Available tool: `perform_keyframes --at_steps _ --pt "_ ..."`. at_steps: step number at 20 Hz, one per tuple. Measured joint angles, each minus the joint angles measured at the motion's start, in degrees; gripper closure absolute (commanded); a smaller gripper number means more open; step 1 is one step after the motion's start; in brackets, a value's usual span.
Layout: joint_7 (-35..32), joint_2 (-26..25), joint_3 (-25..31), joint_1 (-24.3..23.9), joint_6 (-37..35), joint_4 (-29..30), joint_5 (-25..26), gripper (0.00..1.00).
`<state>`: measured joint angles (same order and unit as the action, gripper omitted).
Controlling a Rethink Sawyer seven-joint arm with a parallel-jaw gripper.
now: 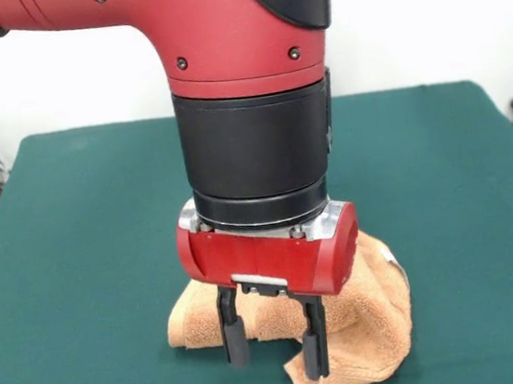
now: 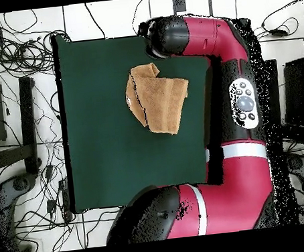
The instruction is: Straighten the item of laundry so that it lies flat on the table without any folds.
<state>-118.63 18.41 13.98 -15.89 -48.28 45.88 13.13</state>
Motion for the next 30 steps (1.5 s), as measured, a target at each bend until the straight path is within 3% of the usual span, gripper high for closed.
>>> perform_keyframes --at_steps 19,30 --pt "0.00 0.94 -0.01 -0.04 11.38 9.93 -1.14 0.00" --pt "0.00 0.90 -0.02 -0.25 14.55 12.62 -1.15 0.00"
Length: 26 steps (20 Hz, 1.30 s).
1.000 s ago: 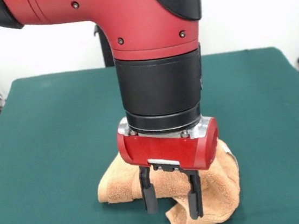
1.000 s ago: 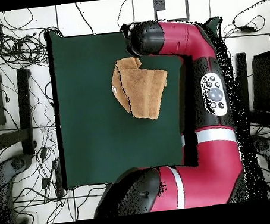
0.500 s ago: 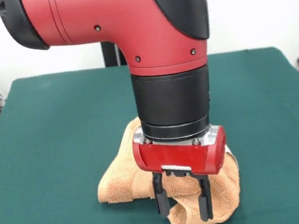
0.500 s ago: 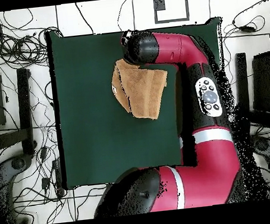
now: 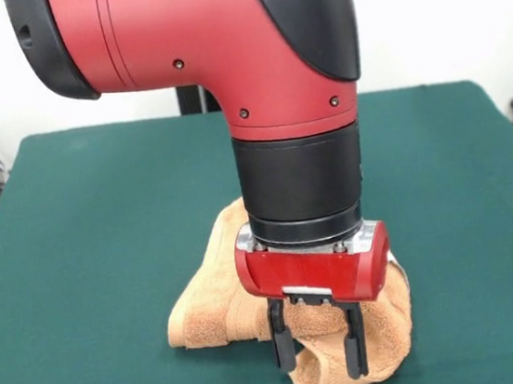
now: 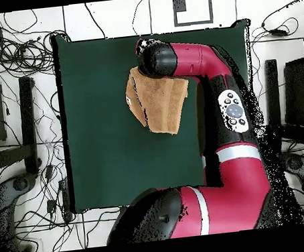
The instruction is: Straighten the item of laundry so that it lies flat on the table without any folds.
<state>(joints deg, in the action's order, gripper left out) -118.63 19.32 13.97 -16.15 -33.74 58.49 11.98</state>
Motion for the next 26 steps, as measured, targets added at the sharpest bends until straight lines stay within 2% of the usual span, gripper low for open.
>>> perform_keyframes --at_steps 16,26 --pt "0.00 -1.15 -0.03 -0.04 8.16 2.11 -0.01 0.00" --pt "0.00 -2.41 -0.84 0.68 8.88 2.69 -0.42 0.00"
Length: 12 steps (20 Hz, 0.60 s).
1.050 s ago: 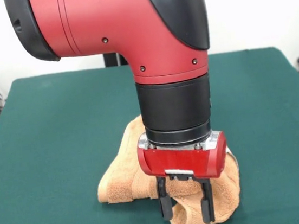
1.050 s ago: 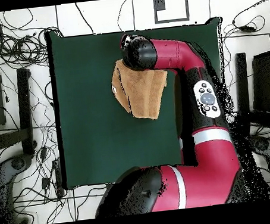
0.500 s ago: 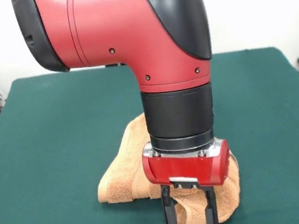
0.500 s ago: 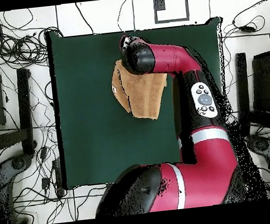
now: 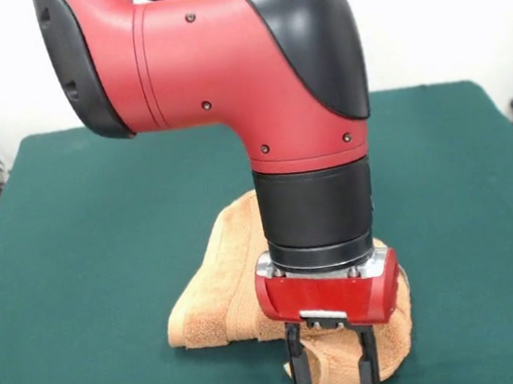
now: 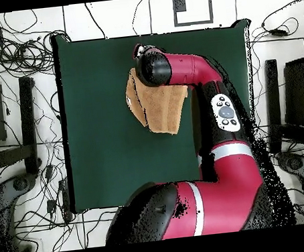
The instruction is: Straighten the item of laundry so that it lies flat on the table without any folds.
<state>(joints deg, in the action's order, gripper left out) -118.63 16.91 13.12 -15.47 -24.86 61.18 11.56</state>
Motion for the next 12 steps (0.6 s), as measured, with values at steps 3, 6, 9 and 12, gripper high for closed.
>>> perform_keyframes --at_steps 3,6,9,12 --pt "0.00 -0.05 -0.55 0.39 0.00 0.38 -0.15 0.00" --pt "0.00 -0.06 -1.13 0.73 0.00 0.59 -0.34 0.00" --pt "0.00 -0.05 -1.64 0.90 0.01 0.67 -0.55 0.00" --pt "-0.01 -0.05 -2.47 0.98 0.01 0.91 -0.69 0.00"
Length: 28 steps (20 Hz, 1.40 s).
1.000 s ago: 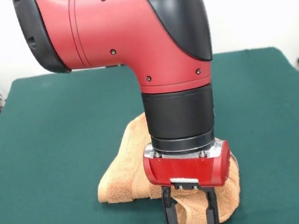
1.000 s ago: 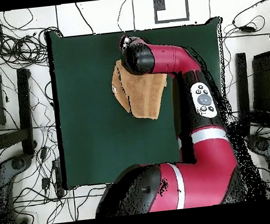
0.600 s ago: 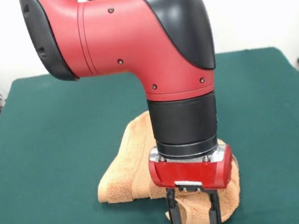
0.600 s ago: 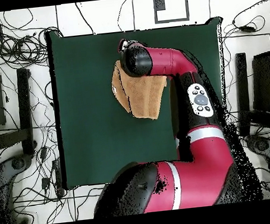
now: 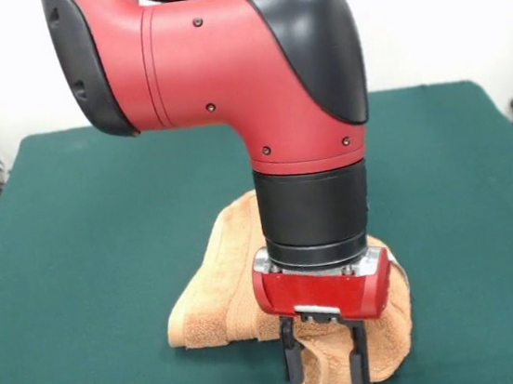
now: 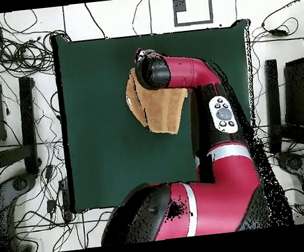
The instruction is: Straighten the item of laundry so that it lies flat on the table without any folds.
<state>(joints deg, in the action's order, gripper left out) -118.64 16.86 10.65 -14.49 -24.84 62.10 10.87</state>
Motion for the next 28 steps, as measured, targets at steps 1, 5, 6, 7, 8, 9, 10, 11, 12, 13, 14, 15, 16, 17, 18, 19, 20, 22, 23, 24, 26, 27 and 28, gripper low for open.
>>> perform_keyframes --at_steps 1,5,6,7,8,9,10,11,12,13,14,15,16,17,18,19,20,22,23,24,26,27,28 --pt "0.00 0.00 -0.09 -0.01 0.00 0.04 0.01 0.00" --pt "0.00 0.00 -0.26 -0.04 0.00 0.27 -0.08 0.00" --pt "0.00 0.00 -0.26 -0.04 0.00 0.32 -0.10 0.00" --pt "0.00 0.01 -0.26 -0.04 0.00 0.40 -0.13 0.00" --pt "0.00 0.01 -0.26 -0.05 0.00 0.58 -0.20 0.00" --pt "0.00 0.01 -0.26 -0.04 0.00 0.70 -0.20 0.00" --pt "0.00 0.01 -0.26 -0.04 0.00 0.91 -0.26 0.00" --pt "0.00 0.01 -0.26 -0.04 0.00 1.12 -0.31 0.00" --pt "0.00 0.01 -0.26 -0.04 0.00 1.34 -0.34 0.00" --pt "0.00 0.00 -0.26 -0.04 0.00 1.83 -0.37 0.00" --pt "0.00 0.00 -0.26 -0.04 0.00 2.03 -0.37 0.00" --pt "0.00 0.01 -0.26 -0.04 0.00 2.17 -0.38 0.00" --pt "0.00 0.01 -0.26 -0.04 0.00 2.58 -0.39 0.00" --pt "0.00 0.01 -0.26 -0.04 0.00 2.75 -0.39 0.00" --pt "0.00 0.01 -0.26 -0.04 0.00 2.87 -0.42 0.00" --pt "0.00 0.01 -0.26 -0.04 0.00 3.00 -0.45 0.00" --pt "0.00 0.01 -0.26 -0.04 0.00 3.15 -0.52 0.00" --pt "0.00 0.01 -0.26 -0.04 0.00 3.46 -0.81 0.00" --pt "0.00 0.01 -0.26 -0.04 0.00 3.50 -0.90 0.00" --pt "0.00 0.01 -0.26 -0.04 0.00 3.54 -0.99 0.00" --pt "0.00 0.01 -0.26 -0.04 0.01 3.64 -1.21 0.00" --pt "0.00 0.01 -0.26 -0.04 0.01 3.66 -1.28 0.00" --pt "0.00 0.01 -0.26 -0.04 0.01 3.67 -1.32 0.00"
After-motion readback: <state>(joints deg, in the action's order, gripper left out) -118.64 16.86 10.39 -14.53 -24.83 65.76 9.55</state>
